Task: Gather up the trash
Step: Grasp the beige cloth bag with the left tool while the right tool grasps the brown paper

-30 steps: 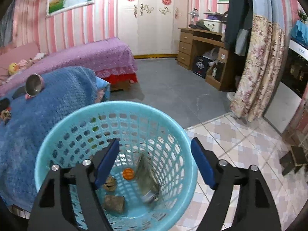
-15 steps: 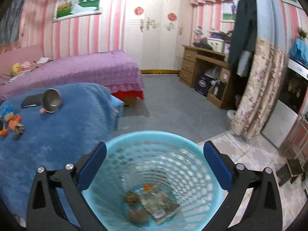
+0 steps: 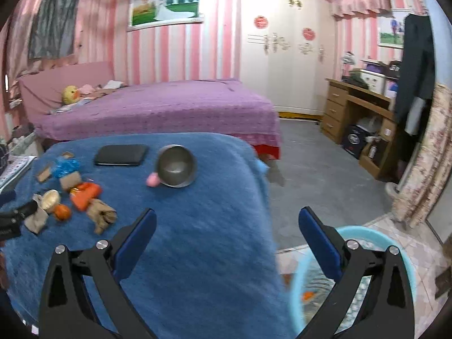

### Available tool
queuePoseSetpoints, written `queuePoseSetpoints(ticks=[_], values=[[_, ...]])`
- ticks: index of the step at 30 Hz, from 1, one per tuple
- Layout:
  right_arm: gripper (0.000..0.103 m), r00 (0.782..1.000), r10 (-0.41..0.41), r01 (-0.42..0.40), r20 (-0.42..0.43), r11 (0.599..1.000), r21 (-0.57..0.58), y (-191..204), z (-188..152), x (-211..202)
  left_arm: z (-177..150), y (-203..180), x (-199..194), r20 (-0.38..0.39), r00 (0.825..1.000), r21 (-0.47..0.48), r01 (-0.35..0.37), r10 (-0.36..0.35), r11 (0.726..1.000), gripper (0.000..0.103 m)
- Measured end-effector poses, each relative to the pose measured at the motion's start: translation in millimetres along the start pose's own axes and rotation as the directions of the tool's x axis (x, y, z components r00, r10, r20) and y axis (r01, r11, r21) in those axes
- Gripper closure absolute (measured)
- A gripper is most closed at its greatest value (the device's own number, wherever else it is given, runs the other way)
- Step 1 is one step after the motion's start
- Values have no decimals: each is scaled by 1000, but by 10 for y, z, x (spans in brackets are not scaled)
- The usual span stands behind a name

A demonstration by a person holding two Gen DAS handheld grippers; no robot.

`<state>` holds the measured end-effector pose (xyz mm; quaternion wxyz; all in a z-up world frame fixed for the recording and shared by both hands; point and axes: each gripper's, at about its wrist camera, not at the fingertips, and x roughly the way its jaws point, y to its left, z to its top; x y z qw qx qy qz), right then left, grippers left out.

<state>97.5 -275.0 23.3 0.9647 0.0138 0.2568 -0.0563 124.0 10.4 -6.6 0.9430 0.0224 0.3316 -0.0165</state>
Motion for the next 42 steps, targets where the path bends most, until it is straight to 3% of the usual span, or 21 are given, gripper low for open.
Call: queuePoseSetpoints(ticks=[9,13,15,17,18,20,23,26,31,35,39,40,42], values=[[5,998,55,-57,-36,996,-62,669,-78,442,-251,493,503,-114,992,-92,-65,54,994,6],[5,993,79,-86,-89,994,-72,770,-218,614,-320,565,646,-131,986,-61,-109,100,992,7],[5,988,108,-116,-115,991,-65,800,-240,670,-346,619,741,-163,983,-70,-101,88,992,14],[5,987,111,-120,-117,990,-77,862,-252,699,-351,671,788,-183,982,-96,-72,53,993,35],[5,987,110,-120,-117,989,-83,879,-255,707,-349,694,800,-188,981,-106,-68,47,992,38],[5,987,104,-116,-121,989,-92,902,-258,723,-339,713,779,-187,982,-110,-57,35,992,56],[5,987,101,-115,-122,987,-108,941,-282,732,-315,772,665,-186,982,-112,-38,16,993,72],[5,988,96,-110,-122,987,-116,974,-303,737,-235,834,464,-140,990,-125,-29,12,992,73],[5,988,100,-115,-121,986,-123,1086,-346,732,-97,880,222,-37,996,-83,-83,80,993,73],[5,986,107,-125,-124,981,-147,1260,-379,734,-95,931,282,-22,994,-70,-113,112,991,73],[6,978,163,-182,-133,973,-143,1493,-340,765,-131,1042,431,-45,992,-89,-119,115,989,73],[8,976,168,-188,-137,971,-149,1557,-337,785,-135,1072,452,-52,993,-104,-113,108,988,73],[24,972,170,-196,-161,967,-161,1662,-357,852,-152,1131,485,-61,992,-129,-116,109,985,73]])
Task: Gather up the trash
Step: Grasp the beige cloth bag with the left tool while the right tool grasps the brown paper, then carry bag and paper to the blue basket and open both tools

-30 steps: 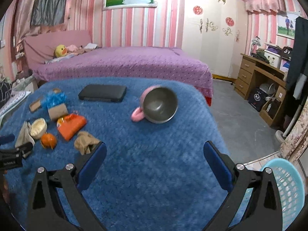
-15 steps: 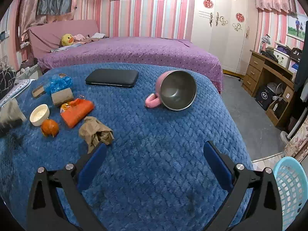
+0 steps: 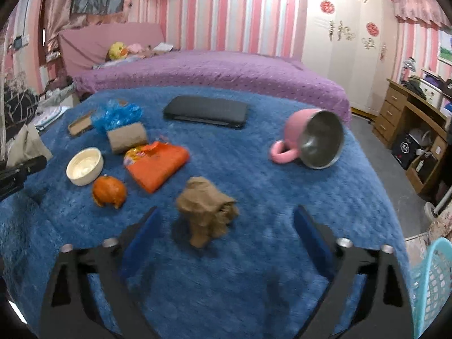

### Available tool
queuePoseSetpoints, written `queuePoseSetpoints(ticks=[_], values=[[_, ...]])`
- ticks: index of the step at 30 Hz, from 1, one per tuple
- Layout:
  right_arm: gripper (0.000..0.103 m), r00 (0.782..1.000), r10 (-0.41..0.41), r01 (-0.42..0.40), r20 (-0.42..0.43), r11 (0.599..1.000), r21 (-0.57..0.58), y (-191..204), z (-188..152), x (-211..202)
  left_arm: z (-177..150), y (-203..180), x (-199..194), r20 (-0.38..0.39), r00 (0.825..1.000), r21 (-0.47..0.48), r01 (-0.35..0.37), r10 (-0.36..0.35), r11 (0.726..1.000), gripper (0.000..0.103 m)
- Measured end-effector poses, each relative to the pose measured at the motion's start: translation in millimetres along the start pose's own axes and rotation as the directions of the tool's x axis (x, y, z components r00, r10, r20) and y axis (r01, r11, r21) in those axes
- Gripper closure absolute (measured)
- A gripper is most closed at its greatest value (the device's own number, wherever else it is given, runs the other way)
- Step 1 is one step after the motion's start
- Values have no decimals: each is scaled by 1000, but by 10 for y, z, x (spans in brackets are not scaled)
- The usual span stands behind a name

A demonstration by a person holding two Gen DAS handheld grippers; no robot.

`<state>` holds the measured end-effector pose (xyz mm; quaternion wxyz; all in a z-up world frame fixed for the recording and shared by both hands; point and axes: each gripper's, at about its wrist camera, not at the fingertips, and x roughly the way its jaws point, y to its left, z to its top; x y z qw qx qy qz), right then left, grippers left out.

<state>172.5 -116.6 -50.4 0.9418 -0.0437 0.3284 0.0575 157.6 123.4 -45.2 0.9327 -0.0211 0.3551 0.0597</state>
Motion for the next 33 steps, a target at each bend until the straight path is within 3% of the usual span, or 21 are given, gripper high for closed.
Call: queuePoseSetpoints(ticks=[4,6,13,20,33], values=[[53,996,44,-42,-84,999,22,64,73,279,2,72,68,-12,1000,-26,-24,24,999,73],[61,994,66,-63,-91,997,35,58,84,314,17,64,58,-7,1000,-29,-30,30,999,73],[62,999,45,-45,-5,999,9,-65,73,34,55,-52,-77,16,1000,-26,-21,21,999,73],[62,999,18,-19,33,1000,20,-473,1,-228,72,-352,-227,38,999,-15,5,-4,1000,73],[62,997,-67,65,31,995,72,-1608,-309,-975,-1,-1491,-547,10,995,58,100,-101,993,73]])
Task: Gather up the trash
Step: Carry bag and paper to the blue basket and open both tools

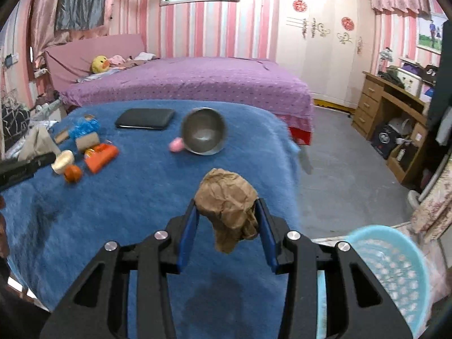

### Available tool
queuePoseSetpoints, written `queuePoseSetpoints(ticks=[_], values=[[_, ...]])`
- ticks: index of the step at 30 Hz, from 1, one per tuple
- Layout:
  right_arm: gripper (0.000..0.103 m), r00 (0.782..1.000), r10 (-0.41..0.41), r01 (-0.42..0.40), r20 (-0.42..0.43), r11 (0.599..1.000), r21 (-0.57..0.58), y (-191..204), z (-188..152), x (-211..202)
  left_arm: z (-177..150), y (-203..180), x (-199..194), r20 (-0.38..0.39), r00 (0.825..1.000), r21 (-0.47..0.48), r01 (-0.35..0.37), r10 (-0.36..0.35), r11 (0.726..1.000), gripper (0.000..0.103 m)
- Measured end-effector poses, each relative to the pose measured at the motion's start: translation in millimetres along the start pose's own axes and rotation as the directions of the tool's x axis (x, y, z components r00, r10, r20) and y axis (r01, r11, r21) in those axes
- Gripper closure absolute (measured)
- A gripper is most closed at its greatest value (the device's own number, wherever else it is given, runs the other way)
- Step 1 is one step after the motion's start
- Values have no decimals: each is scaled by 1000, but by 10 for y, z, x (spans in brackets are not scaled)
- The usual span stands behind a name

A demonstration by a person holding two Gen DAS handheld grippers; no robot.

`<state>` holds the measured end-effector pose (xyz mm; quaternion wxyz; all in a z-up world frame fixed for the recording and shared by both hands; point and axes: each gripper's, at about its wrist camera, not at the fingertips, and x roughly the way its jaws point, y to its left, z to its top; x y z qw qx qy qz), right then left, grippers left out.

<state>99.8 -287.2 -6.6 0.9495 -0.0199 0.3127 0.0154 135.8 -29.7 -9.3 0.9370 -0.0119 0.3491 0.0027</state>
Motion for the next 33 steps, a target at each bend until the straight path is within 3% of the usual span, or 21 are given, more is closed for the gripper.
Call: queuePoseSetpoints(ticks=[2,8,18,22,33], values=[[62,999,-33,33,4,999,11,-258,-81,-133,-8,-228,-79,23,1000,31,2,-3,1000,73],[62,991,-132,131,17,989,63,-947,-362,-470,-104,-1044,-250,43,990,55,129,-131,990,73],[62,959,-279,271,38,951,152,-1811,-752,-904,-549,-2518,-427,12,952,203,299,-307,933,73],[62,951,-307,299,27,940,163,-2000,-866,-957,-699,-2903,-485,-22,931,225,360,-364,906,73],[62,946,-323,313,-8,908,277,-2488,-1176,-1044,-936,-3657,-460,-83,906,285,420,-415,862,72]])
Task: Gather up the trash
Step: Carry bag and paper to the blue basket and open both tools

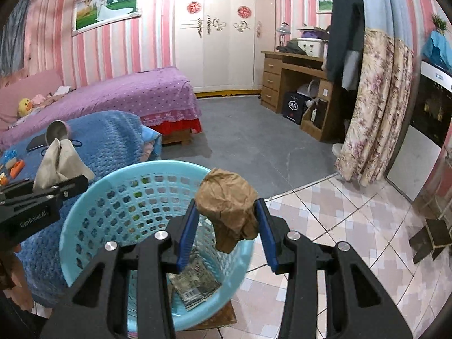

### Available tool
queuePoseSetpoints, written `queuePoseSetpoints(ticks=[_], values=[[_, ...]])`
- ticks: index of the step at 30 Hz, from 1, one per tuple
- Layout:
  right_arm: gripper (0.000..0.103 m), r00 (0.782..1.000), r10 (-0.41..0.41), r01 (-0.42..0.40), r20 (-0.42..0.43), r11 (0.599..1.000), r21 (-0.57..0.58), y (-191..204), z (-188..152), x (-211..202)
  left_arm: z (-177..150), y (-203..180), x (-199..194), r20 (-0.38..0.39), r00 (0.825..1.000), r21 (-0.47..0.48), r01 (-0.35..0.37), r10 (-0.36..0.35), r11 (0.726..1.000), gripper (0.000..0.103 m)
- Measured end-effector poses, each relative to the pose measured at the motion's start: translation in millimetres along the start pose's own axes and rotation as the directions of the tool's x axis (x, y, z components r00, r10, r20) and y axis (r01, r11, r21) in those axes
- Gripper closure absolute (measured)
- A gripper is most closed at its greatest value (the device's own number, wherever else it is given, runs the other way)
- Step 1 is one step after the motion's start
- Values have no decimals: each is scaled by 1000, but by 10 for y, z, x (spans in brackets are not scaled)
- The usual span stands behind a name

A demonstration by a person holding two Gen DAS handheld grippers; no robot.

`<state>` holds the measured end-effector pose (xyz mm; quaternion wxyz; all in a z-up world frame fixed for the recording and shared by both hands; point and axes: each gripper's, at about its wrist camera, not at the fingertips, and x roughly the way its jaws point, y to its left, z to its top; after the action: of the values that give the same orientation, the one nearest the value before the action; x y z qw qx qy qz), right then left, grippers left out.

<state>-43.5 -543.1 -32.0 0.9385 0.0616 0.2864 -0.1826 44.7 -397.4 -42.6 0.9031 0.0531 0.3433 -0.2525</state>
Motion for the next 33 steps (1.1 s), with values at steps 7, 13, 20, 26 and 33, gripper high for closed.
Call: queuePoseSetpoints(ticks=[7,13,20,26,33], values=[[62,999,29,-29,-21,1000,12,-113,21,149,34,-83,152,-29,1000,19,1,-1,1000,69],[62,999,38,-38,-24,999,13,-86,2,172,30,-107,148,-29,999,45,17,-16,999,26],[62,999,42,-42,-24,999,6,-28,-34,197,114,190,21,4,999,16,-36,36,999,7],[62,999,39,-39,-23,999,-8,42,-53,209,183,428,-77,31,997,30,-76,75,997,6],[61,999,39,-40,-27,999,-11,162,-45,255,166,647,-140,32,994,32,-108,107,994,6]])
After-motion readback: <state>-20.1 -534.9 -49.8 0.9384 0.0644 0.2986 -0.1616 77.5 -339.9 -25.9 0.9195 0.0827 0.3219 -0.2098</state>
